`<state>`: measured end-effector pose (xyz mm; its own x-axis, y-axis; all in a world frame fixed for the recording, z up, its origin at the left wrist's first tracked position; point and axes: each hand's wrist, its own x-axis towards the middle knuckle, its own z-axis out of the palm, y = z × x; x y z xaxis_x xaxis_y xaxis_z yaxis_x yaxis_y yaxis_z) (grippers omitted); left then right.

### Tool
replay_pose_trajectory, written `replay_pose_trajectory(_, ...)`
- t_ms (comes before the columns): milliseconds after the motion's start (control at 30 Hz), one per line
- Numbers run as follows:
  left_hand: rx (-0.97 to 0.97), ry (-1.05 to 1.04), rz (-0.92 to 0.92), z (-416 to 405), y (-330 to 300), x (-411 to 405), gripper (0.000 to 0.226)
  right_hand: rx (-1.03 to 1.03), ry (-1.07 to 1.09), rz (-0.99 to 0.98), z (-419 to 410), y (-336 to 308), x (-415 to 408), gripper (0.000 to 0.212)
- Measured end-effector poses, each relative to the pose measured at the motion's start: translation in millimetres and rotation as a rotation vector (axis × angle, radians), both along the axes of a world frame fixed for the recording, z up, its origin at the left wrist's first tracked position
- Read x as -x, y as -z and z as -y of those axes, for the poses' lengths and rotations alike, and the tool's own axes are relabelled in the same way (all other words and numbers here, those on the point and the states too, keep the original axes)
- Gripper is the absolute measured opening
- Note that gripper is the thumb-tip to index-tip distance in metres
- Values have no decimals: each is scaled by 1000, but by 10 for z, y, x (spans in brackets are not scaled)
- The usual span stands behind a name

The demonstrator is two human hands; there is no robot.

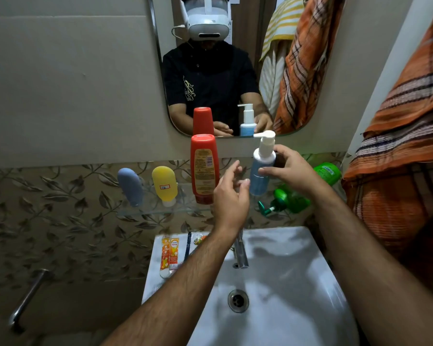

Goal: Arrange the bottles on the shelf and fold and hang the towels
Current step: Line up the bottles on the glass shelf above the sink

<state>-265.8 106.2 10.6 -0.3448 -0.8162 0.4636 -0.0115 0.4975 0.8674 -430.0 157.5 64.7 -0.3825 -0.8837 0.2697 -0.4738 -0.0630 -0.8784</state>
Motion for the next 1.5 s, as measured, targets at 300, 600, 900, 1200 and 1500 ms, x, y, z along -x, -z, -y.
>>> replay_pose_trajectory(300,-112,41,217,142,78,190,62,19,-60,137,65,67,48,30)
replay_pose_trajectory(600,-160,42,217,169,117,223,55,-52,-60,40,47,165,94,51)
replay_pose_trajectory(900,-129,-14,180,83,199,155,47,-118,-28,-107,28,230,44,45)
replay_pose_trajectory(1200,-77,-146,160,-47,294,63,50,-109,-76,-149,58,251,-101,44)
replay_pose_trajectory(1500,-60,-194,176,-60,272,83,49,-126,-50,-147,52,233,-140,47)
